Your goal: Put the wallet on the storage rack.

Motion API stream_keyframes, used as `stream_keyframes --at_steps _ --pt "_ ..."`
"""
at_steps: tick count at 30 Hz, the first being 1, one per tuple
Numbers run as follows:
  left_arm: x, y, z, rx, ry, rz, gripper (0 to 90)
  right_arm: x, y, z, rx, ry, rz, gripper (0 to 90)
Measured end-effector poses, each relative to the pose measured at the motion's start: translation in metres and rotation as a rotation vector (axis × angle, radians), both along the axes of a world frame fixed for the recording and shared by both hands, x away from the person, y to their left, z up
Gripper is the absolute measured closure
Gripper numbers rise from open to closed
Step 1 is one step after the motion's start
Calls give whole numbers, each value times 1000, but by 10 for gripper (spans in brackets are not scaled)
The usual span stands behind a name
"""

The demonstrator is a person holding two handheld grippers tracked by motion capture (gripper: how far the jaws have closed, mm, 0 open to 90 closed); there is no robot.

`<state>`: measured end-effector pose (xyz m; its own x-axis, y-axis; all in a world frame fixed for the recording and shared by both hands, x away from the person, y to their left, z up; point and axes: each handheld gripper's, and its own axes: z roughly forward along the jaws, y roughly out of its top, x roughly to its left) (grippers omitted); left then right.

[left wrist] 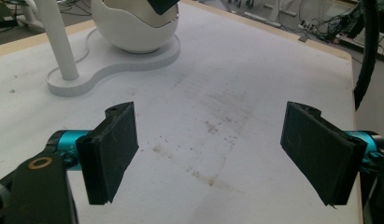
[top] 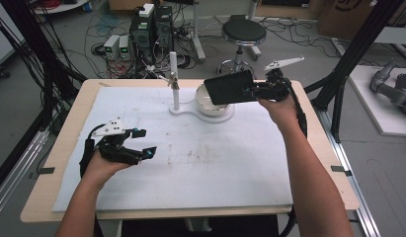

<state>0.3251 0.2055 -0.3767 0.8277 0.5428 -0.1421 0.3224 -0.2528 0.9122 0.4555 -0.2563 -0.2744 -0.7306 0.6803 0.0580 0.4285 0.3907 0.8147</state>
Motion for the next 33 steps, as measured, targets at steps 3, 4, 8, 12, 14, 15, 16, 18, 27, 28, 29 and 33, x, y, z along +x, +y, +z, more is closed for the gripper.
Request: stream_keyframes --at_steps 3,4,8,12,14,15,16,18,27,28,29,33 --pt "0 -1 -1 9 2 -5 188 10 7 -3 -38 7 5 775" --pt "1 -2 -1 12 2 -7 188 12 8 -5 -40 14 6 775" --pt "1 -3 -2 14 6 -11 188 17 11 -11 -69 44 10 775" --pt "2 -4 -3 21 8 -16 188 22 14 -16 -75 58 13 775" --pt "2 -6 -3 23 11 -19 188 26 17 -20 -79 66 13 775" --pt "2 -6 -3 26 11 -20 188 31 20 -24 -76 73 11 775" --pt "2 -7 -4 25 12 -20 188 31 20 -24 -76 73 11 775" --pt "1 -8 -4 28 12 -22 188 35 24 -29 -79 84 13 775" --pt "2 -14 -9 43 30 -42 188 49 20 -38 -84 71 -89 618" --pt "2 -15 -9 46 32 -45 188 49 20 -38 -101 56 -111 572" --pt "3 -15 -9 47 32 -47 188 49 20 -38 -117 39 -137 528" --pt "3 -15 -10 45 36 -51 188 50 18 -36 -117 -32 -183 452"
